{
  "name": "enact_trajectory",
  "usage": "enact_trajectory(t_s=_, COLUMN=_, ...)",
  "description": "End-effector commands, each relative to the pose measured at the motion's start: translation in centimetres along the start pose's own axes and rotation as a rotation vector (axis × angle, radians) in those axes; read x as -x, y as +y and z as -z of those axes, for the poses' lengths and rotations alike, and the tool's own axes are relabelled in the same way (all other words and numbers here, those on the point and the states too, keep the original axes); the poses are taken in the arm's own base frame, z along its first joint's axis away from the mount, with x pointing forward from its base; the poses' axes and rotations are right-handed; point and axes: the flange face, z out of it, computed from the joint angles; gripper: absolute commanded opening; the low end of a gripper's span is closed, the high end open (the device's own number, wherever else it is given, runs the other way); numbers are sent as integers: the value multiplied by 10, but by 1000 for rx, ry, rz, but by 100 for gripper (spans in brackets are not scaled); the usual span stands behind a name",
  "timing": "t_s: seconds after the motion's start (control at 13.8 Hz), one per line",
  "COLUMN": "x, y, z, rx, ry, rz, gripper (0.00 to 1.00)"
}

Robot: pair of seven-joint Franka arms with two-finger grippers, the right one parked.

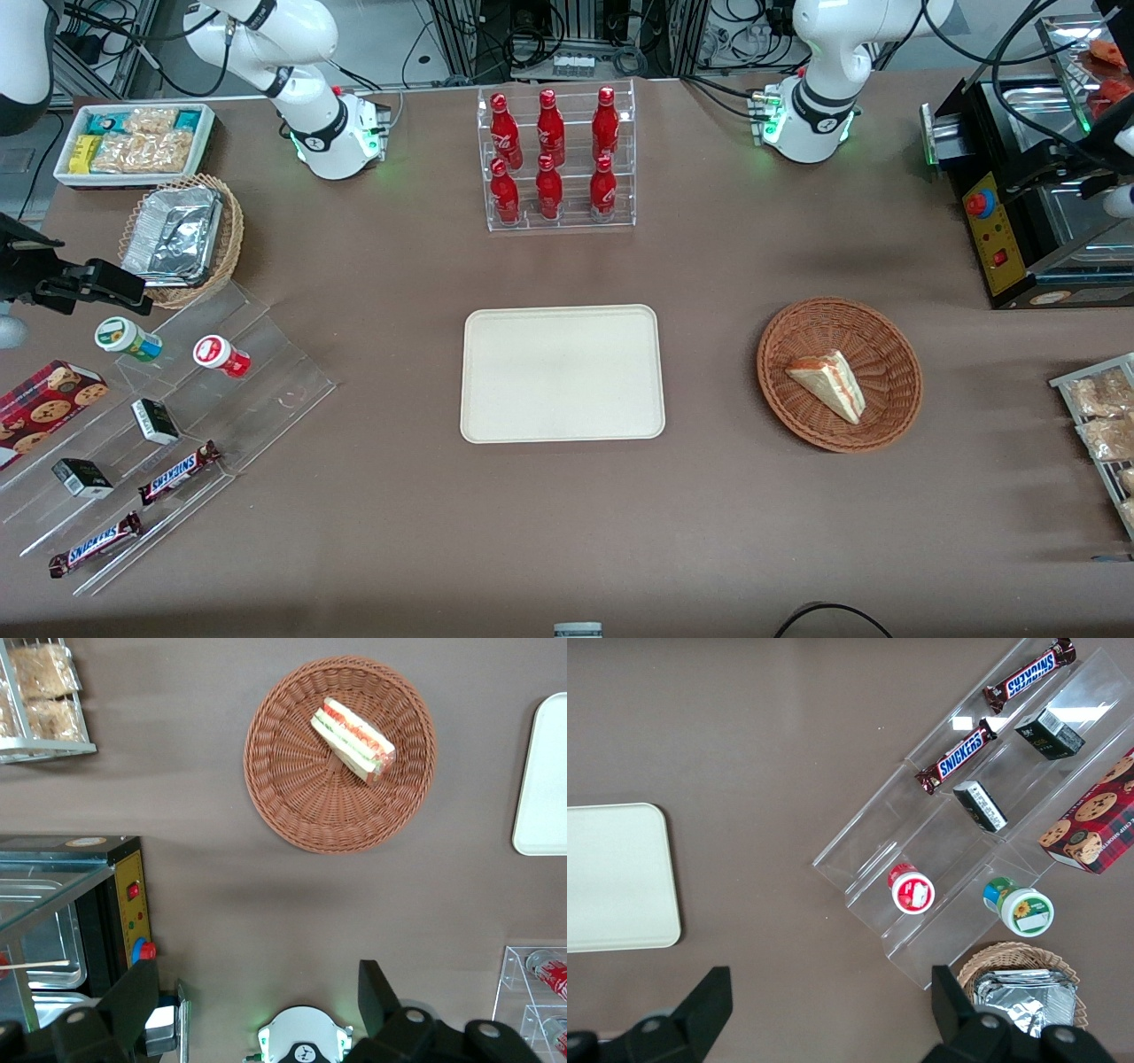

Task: Place sandwich from basket to tray

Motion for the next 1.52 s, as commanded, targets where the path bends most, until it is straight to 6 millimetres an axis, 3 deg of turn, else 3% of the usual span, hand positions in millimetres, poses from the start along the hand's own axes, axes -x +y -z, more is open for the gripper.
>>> enact_trajectory(t_s=0.0, x=-3, y=1, z=7, rx=10, ry=0, rz=-25, gripper=100)
enact_trajectory(t_s=0.29, x=-15, y=1, z=-7, rx=6, ry=-25, rz=-11, gripper=100)
enact_trajectory(t_s=0.58, x=-56, y=4, z=-54, rx=-12, ry=-50, rz=50, gripper=100)
enact_trajectory(t_s=0.87, x=-84, y=9, z=-107, rx=-2, ry=-36, rz=139, gripper=100)
enact_trajectory(t_s=1.16, x=-113, y=47, z=-158, rx=-2, ry=-3, rz=284, gripper=100)
enact_trajectory(t_s=1.45, x=-114, y=85, z=-210, rx=13, ry=53, rz=454, gripper=100)
